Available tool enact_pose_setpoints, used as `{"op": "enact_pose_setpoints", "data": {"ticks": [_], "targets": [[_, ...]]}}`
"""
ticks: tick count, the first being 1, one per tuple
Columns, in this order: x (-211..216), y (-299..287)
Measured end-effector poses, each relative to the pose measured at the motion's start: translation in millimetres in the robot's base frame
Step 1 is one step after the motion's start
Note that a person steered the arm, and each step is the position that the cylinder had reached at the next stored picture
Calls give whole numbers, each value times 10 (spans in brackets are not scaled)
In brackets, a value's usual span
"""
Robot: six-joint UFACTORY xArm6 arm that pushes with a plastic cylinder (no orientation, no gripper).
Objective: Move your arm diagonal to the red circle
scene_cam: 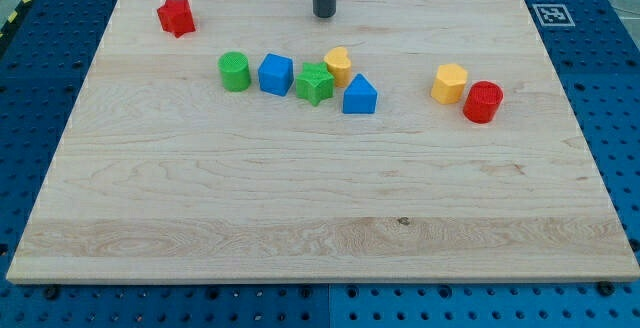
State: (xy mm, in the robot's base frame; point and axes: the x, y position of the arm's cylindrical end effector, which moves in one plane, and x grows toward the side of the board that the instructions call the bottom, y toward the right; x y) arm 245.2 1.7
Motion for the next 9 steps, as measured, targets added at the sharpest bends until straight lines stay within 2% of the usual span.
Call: {"op": "enact_pose_setpoints", "data": {"ticks": [2,4,5,6,7,8,9], "targets": [[653,-6],[788,-509],[784,-386],[688,254],[728,1306],[950,2418],[1693,3181]]}}
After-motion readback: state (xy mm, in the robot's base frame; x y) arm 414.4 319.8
